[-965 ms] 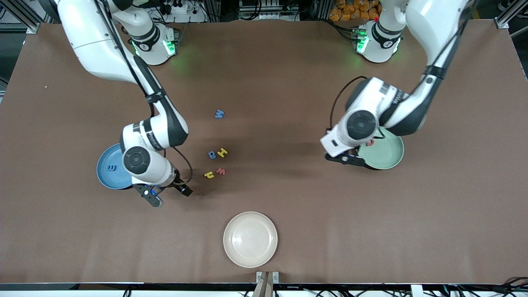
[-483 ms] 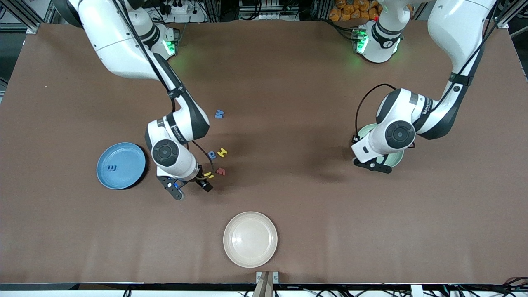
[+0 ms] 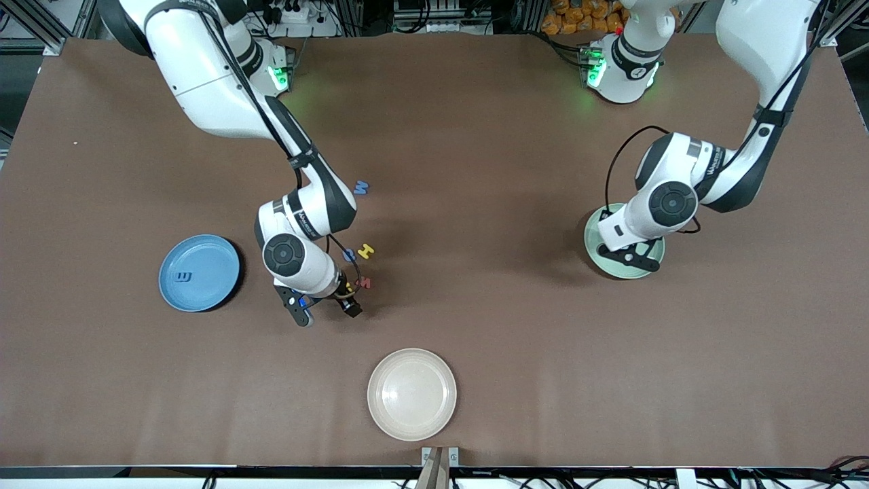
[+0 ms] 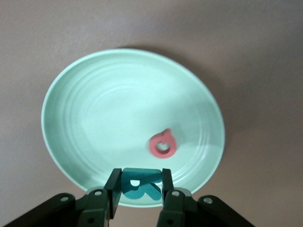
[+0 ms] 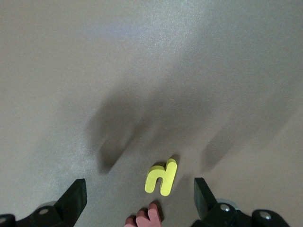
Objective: Sort upper and lower case letters into plates
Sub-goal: 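Release the teal letter on the green plate while the right gripper lowers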
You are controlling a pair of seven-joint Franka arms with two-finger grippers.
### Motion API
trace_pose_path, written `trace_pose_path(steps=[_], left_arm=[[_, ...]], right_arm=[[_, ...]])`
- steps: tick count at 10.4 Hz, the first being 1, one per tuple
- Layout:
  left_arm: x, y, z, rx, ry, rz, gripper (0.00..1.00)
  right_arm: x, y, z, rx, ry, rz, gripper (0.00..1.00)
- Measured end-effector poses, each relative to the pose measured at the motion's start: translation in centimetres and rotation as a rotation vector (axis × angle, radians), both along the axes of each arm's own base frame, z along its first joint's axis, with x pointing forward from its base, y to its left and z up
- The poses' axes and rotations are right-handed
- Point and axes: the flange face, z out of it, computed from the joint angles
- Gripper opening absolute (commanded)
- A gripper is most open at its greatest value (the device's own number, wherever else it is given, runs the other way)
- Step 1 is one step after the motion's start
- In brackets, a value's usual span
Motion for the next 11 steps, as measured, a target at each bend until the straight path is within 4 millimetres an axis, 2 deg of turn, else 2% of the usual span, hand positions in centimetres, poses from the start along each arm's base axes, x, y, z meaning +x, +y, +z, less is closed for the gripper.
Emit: trace_pose_path(steps=[3, 5, 6, 8, 11], left_arm=[[-0.7, 3.2, -1.2, -0.029, -0.025, 0.019, 0.17], [-1.5, 4.0, -2.5, -0.049, -0.040, 0.027, 0.19], [-1.7, 3.9, -2.7, -0.052, -0.040, 0.025, 0.75], [-1.7, 3.7, -2.7, -0.055, -0.043, 0.020, 1.00], [-1.9, 2.1, -2.4, -0.057, -0.056, 0.030, 1.00]], right_arm=[[0.1, 0.1, 0.0, -0.003, 0.005, -0.101, 1.00], [0.1, -0.2, -0.2, -0.009, 0.009, -0.133, 1.00], [0.1, -0.3, -0.3, -0.010, 0.010, -0.138, 1.00], [0.0, -0.1, -0.5, 0.001, -0.015, -0.175, 1.00], [-0.2, 0.2, 0.4, 0.012, -0.038, -0.205, 1.00]])
